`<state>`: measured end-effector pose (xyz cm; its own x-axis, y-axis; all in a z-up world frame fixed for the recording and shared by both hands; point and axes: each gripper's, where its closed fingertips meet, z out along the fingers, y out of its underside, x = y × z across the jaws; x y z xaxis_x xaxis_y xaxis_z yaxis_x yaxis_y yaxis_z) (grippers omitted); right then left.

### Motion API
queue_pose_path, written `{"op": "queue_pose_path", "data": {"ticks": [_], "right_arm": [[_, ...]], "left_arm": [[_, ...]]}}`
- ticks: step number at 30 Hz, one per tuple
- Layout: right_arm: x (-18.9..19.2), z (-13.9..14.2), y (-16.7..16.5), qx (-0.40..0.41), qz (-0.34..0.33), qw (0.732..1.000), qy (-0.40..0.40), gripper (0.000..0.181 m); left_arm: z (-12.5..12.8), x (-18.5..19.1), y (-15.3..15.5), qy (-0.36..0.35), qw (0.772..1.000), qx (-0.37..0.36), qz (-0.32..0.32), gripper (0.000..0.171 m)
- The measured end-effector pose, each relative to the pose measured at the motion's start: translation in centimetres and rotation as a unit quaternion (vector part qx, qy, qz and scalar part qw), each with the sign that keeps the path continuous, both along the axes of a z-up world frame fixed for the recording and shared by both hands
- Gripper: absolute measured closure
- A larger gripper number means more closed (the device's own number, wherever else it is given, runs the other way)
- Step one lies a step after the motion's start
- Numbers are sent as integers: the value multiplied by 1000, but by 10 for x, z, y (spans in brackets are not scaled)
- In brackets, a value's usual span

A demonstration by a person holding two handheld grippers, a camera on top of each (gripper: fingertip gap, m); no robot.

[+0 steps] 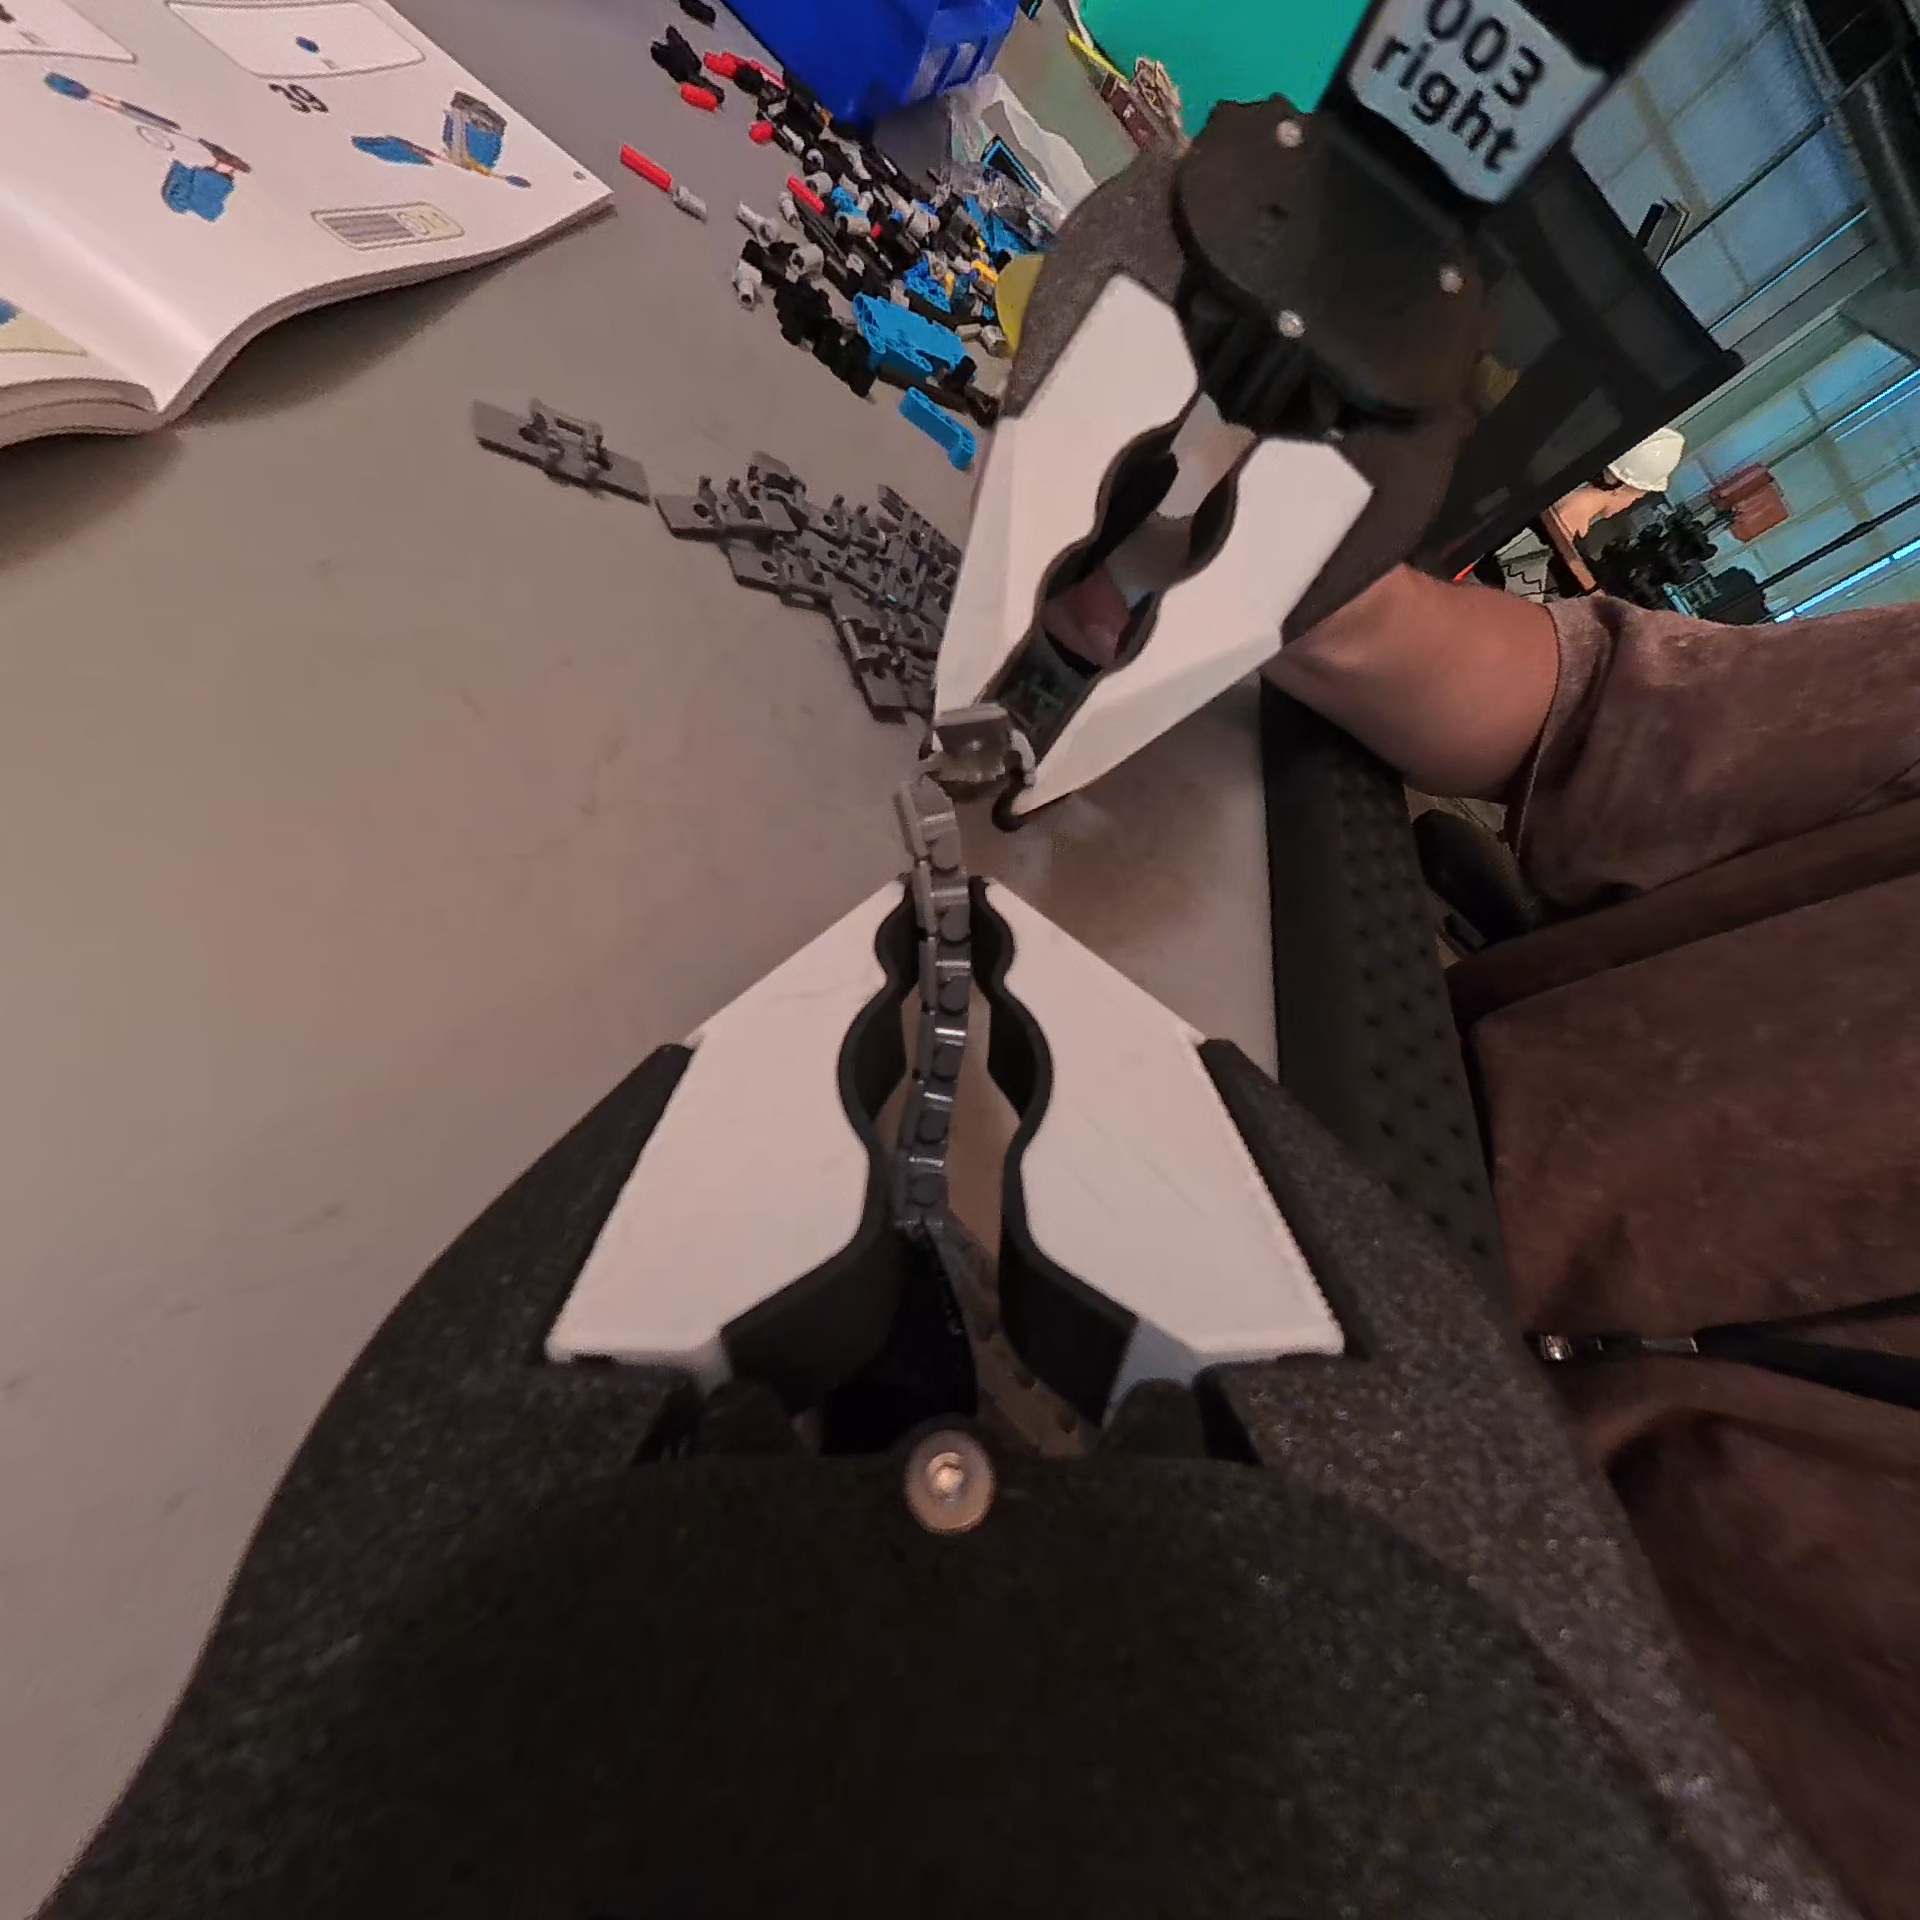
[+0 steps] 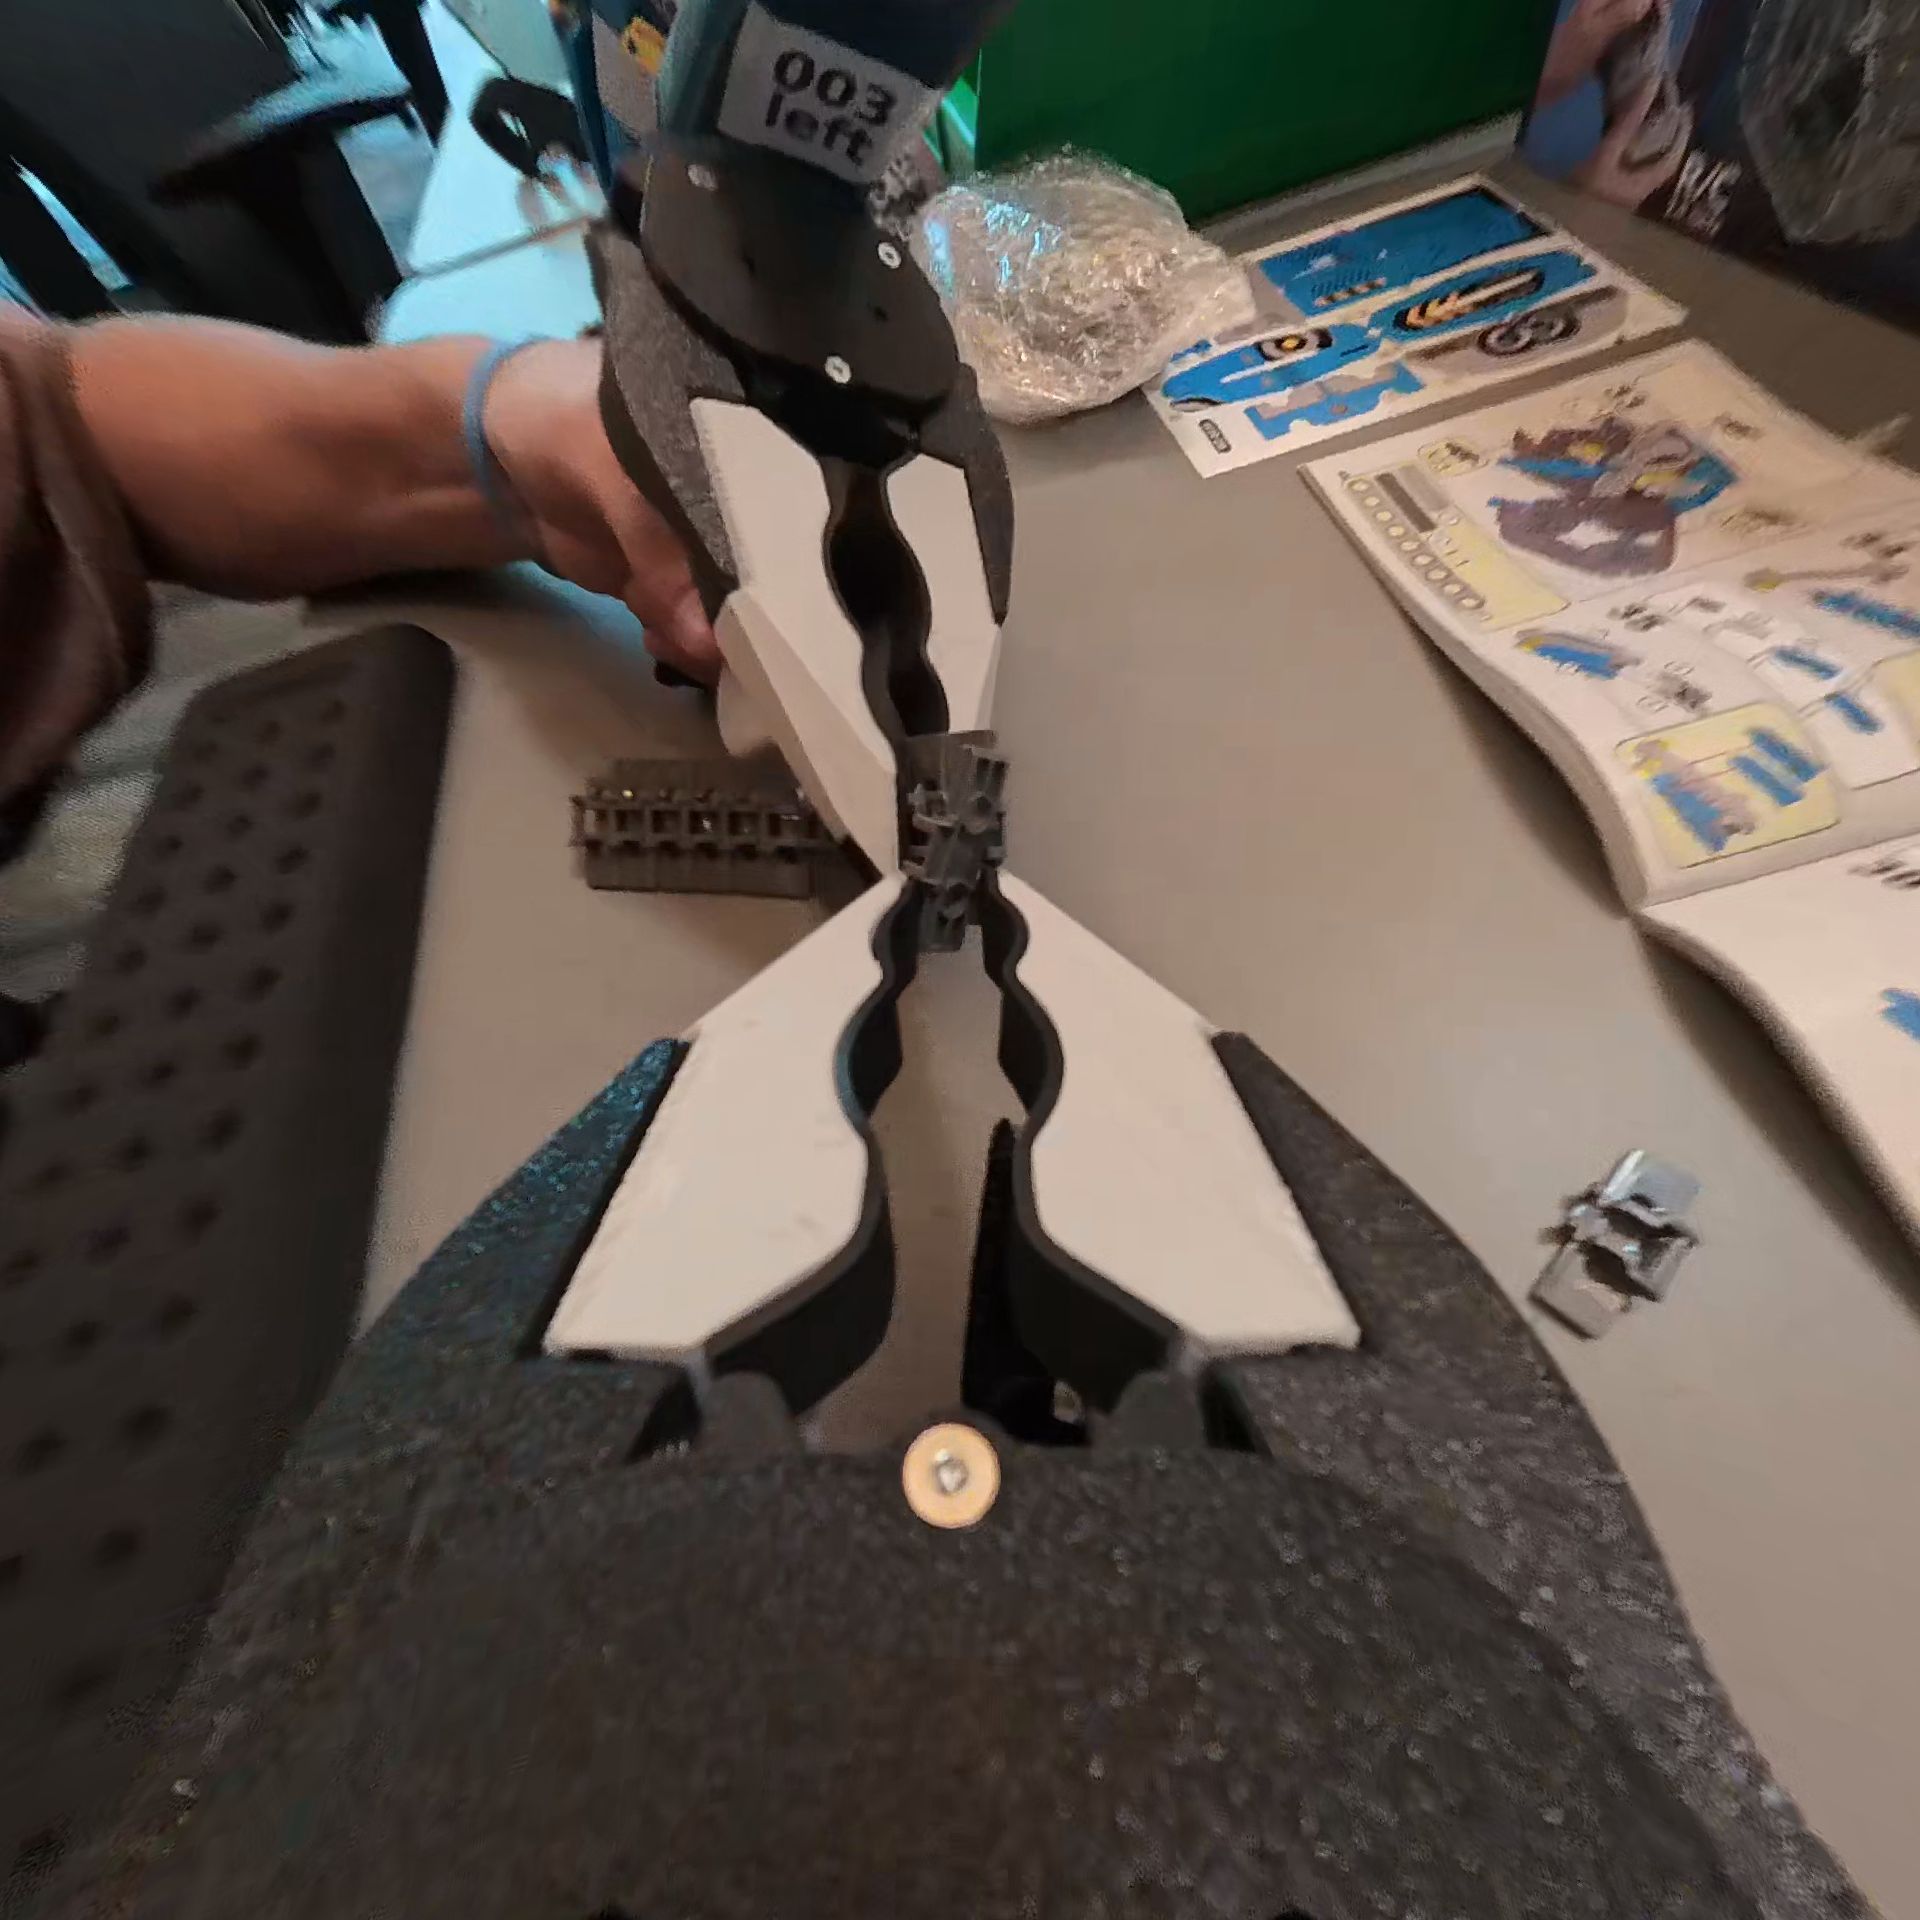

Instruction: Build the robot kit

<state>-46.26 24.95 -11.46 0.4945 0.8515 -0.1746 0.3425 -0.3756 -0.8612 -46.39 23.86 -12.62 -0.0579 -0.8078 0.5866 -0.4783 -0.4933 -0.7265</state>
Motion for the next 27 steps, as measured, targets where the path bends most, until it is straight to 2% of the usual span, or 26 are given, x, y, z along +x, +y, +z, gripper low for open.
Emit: {"op": "queue_pose_path", "data": {"ticks": [3, 6, 9, 12, 16, 20, 27], "right_arm": [[1, -6, 2, 50, 0, 997, -57, 170], [1, -12, 1, 61, 1, 994, -95, 170], [9, -14, 7, 62, -21, 993, -101, 176], [2, -16, -9, 7, 25, 998, -63, 178], [7, -22, -4, -6, 7, 997, -71, 178], [10, -13, 0, -30, -19, 999, -38, 178], [5, -23, 4, 1, -54, 993, -108, 178]], "left_arm": [[-5, -1, 1, 14, 1000, 0, 2, 164], [-10, -2, 1, 28, 999, 15, 0, 164], [-8, -3, -2, 24, 1000, 11, -11, 164], [-16, -3, 0, 49, 999, 19, -2, 164], [-20, -3, -4, 60, 998, 33, -12, 164], [-20, -3, -4, 59, 998, 29, -12, 164], [-21, -3, -2, 63, 998, 27, -5, 164]]}}
